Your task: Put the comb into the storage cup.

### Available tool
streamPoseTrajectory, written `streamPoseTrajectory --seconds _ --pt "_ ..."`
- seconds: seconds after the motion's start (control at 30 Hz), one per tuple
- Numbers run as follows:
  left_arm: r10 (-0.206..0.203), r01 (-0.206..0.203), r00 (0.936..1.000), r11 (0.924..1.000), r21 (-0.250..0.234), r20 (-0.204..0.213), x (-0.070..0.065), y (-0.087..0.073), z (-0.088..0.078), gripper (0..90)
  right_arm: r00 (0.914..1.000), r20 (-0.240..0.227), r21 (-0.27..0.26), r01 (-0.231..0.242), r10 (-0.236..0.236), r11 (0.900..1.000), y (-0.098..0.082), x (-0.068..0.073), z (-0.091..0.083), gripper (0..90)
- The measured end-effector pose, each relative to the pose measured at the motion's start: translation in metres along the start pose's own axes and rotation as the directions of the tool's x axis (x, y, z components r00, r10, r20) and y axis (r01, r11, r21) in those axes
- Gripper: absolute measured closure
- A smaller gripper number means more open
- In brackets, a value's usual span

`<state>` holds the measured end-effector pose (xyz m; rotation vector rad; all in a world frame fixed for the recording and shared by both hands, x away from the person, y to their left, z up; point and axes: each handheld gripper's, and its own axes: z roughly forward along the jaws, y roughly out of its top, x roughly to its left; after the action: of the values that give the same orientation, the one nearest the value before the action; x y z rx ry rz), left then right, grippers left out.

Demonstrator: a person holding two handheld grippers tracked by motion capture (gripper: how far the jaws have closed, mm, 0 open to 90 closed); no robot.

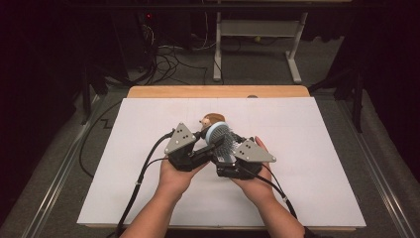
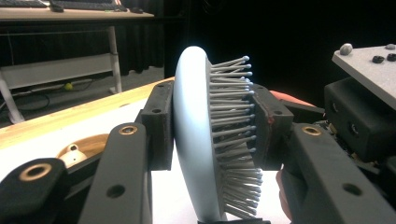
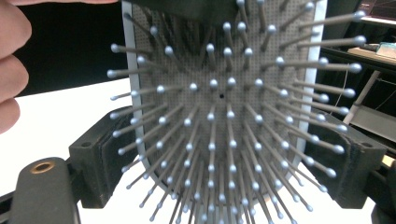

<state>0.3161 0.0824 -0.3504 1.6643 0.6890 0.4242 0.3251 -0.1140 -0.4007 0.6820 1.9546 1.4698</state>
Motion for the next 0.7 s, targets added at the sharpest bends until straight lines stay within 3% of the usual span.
streamPoseTrajectory --seconds 0.43,0.7 --pt "0.007 -0.007 0.9996 0.9999 -0.014 -0.027 0.005 0.001 -0.007 57.8 0.9998 -0.018 0.011 -0.007 0.007 1.0 0.0 0.0 0.0 0.3" --pt "0.005 -0.007 0.9988 0.9997 -0.023 -0.049 0.008 -0.001 -0.012 57.9 0.9995 -0.031 0.031 0.009 -0.008 0.999 -0.002 0.003 0.0 0.1"
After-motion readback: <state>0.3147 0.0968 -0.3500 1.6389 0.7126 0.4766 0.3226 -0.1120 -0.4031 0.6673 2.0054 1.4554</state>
